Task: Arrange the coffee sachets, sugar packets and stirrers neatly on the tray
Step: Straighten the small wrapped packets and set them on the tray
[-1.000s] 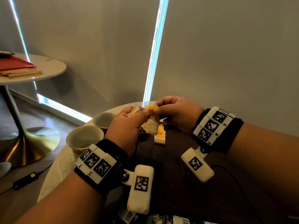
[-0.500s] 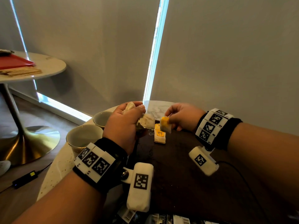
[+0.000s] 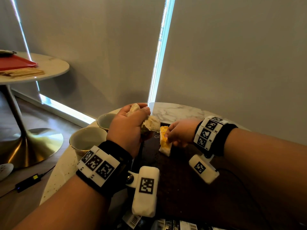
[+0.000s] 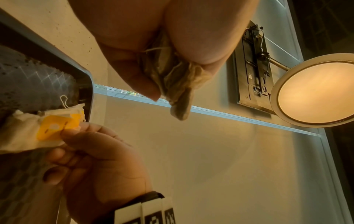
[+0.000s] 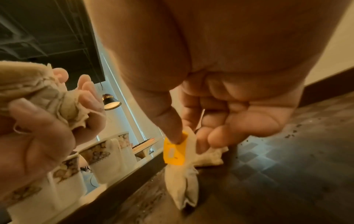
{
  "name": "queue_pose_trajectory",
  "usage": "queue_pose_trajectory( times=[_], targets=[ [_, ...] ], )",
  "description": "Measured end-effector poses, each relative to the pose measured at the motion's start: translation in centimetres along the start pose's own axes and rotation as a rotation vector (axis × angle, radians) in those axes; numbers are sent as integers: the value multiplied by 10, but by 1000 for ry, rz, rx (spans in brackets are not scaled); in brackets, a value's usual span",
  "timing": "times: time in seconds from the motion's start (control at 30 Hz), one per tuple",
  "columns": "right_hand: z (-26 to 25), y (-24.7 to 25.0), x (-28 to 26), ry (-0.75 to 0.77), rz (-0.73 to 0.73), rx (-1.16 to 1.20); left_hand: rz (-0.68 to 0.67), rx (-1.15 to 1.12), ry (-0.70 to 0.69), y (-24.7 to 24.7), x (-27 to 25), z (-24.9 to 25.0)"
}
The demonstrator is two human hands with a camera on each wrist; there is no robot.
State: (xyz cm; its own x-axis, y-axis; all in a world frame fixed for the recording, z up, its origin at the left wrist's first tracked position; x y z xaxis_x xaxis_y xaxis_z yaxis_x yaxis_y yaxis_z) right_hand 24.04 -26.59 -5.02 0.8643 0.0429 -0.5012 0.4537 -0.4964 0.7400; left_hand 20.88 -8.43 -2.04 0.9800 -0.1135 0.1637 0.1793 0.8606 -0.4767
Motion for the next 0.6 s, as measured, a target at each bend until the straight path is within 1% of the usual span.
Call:
queue_pose_trajectory(
  times=[0.07, 0.27, 0.37, 0.6],
  targets=[
    [-5, 6, 4, 4, 59, -93, 4, 1, 0, 1, 0, 0],
    [-22, 16, 6, 77, 195, -232, 4, 14, 4, 2, 1, -2],
    [-24, 16, 6, 67, 204, -276, 3, 14, 5, 3, 2, -1],
    [-19, 20, 6, 54, 237, -244, 9, 11, 18, 3, 1, -2]
  ],
)
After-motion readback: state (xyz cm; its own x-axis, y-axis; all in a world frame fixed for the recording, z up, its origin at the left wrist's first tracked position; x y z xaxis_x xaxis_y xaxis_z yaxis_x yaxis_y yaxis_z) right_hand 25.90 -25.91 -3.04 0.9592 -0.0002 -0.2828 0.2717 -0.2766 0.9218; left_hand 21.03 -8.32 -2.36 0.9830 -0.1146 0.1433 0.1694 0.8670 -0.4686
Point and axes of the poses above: each hand's wrist, its own x-axis towards the middle knuckle, its own y-axis out of the back of the hand, z = x × y, the point moved 10 cm from there along x, towards the middle knuckle, and after that the axes turned 7 degrees about -z, right-handed, at the moved point
